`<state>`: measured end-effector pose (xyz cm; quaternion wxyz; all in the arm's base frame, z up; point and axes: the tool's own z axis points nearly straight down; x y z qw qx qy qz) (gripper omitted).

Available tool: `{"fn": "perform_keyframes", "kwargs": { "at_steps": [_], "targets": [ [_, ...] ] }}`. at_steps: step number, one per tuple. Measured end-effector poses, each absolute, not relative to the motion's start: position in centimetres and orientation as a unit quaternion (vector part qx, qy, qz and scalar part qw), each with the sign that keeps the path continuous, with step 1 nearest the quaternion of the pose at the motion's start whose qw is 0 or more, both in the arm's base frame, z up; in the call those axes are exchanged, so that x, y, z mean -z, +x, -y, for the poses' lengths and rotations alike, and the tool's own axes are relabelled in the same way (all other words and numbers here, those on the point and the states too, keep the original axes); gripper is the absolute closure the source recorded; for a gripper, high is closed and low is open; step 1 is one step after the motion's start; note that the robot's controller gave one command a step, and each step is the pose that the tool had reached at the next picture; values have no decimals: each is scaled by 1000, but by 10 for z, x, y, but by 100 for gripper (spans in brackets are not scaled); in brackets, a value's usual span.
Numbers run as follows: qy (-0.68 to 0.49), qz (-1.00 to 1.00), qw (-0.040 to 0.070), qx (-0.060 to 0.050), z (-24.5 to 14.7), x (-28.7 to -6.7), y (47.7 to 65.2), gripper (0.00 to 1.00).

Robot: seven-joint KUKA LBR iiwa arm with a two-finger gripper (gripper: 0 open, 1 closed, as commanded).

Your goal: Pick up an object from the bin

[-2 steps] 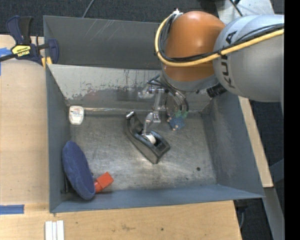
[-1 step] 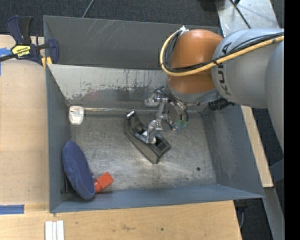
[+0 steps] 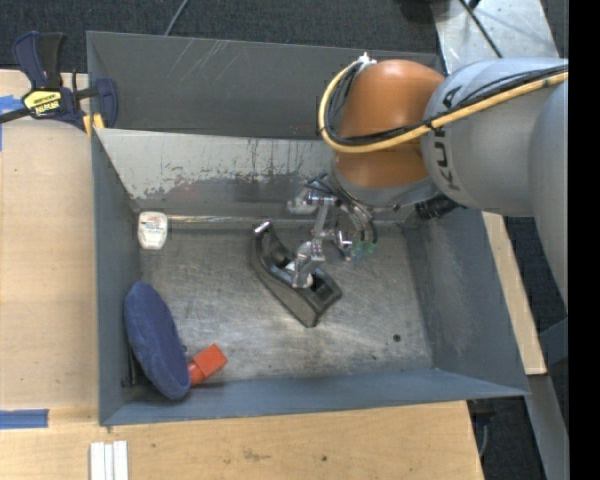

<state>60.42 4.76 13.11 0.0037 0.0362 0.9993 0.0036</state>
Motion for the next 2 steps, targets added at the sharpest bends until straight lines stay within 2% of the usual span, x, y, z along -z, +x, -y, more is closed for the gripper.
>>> {"fn": "perform_keyframes", "kwargs": {
  "at_steps": [1,2],
  "targets": [
    [72,-997,4,-6,-45,-129,599,0],
    [79,-997,8,-4,-47,-130,605,0]
  ]
}}
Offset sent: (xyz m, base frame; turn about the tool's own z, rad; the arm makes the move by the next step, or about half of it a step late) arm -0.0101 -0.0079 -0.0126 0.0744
